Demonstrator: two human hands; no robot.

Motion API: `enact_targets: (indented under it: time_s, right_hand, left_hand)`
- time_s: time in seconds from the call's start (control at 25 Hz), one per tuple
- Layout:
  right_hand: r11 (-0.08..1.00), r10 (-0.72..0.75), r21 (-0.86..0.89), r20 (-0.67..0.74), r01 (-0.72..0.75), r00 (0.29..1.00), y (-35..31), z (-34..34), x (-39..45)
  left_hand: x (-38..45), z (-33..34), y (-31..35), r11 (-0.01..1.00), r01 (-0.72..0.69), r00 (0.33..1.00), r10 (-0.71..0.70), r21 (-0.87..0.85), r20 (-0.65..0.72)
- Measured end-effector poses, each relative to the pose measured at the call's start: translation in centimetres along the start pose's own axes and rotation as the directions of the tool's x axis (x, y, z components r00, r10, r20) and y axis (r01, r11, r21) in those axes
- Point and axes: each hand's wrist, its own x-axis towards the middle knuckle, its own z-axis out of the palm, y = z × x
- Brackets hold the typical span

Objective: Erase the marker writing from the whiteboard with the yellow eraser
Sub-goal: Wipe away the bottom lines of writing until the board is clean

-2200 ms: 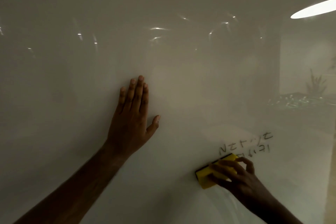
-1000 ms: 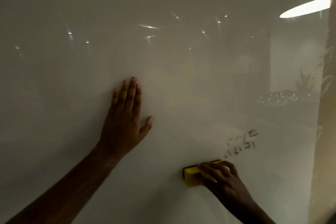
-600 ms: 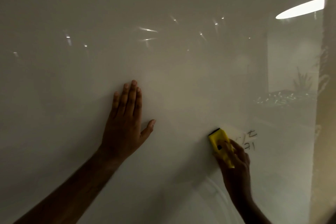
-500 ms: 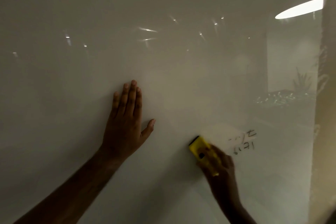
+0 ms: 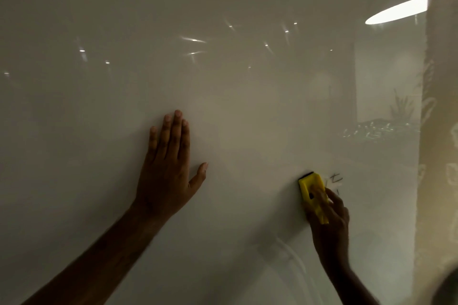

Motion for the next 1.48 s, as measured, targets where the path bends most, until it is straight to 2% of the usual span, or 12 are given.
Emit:
enact_targets:
  time_s: [0.08, 0.24, 0.48, 0.56, 0.68, 0.88, 0.92, 1.04, 1.08, 1.28, 1.36, 1.48]
  right_hand:
    - [1.000, -0.023, 0.000, 0.021, 0.023, 1.000, -1.4, 0.9, -1.8]
    - [0.971, -0.212, -0.079, 0.165, 0.228, 0.963, -0.4, 0.0, -3.3]
    - [0.996, 0.094, -0.002, 0.026, -0.094, 0.995, 3.6, -1.7, 0.7]
    - [1.000, 0.031, -0.002, 0.008, -0.031, 1.000, 2.0, -1.0, -0.3]
    - [0.975, -0.211, -0.066, 0.060, 0.215, 0.976, -1.3, 0.5, -3.0]
    - [0.928, -0.320, -0.150, 0.147, 0.341, 0.936, 0.2, -0.2, -2.0]
    - [0.933, -0.316, -0.147, 0.107, 0.330, 0.943, 1.4, -0.8, -0.9]
    - [0.998, -0.021, -0.061, -0.035, 0.019, 0.999, 4.7, -3.1, 2.4]
    - [0.996, 0.013, -0.091, -0.040, -0.017, 0.999, 5.0, -3.3, 2.6]
    - [0.933, -0.320, -0.153, 0.067, 0.326, 0.945, 1.2, -0.9, -0.6]
    - [0.938, -0.296, -0.151, 0.119, 0.312, 0.948, 0.7, -0.8, -0.6]
    - [0.941, -0.295, -0.152, 0.075, 0.303, 0.953, 3.2, -2.7, 2.2]
  left_hand:
    - [0.1, 0.1, 0.4, 1.000, 0.009, 1.000, -0.009, -0.001, 0.001]
    - [0.2, 0.1, 0.7, 1.000, -0.010, 1.000, 0.010, -0.015, -0.004]
    - [0.2, 0.2, 1.0, 1.000, -0.023, 1.000, 0.023, -0.009, 0.001]
    - [0.3, 0.3, 1.3, 1.000, -0.027, 1.000, 0.027, -0.007, 0.003]
    - [0.5, 0.4, 1.8, 1.000, -0.014, 1.000, 0.014, -0.013, 0.007]
    - [0.7, 0.4, 1.8, 0.999, -0.037, 0.999, 0.036, -0.028, -0.002]
    - [0.7, 0.5, 1.6, 0.999, -0.045, 0.999, 0.045, -0.027, -0.001]
    - [0.6, 0.6, 1.7, 0.998, -0.059, 0.998, 0.059, -0.016, 0.004]
    - [0.6, 0.6, 1.8, 0.998, -0.060, 0.998, 0.060, -0.010, 0.006]
    - [0.6, 0.8, 1.9, 0.998, -0.064, 0.998, 0.064, 0.004, 0.006]
    - [0.6, 0.9, 2.0, 0.998, -0.065, 0.998, 0.065, -0.001, -0.003]
    - [0.5, 1.0, 1.9, 0.997, -0.073, 0.997, 0.073, -0.002, 0.000]
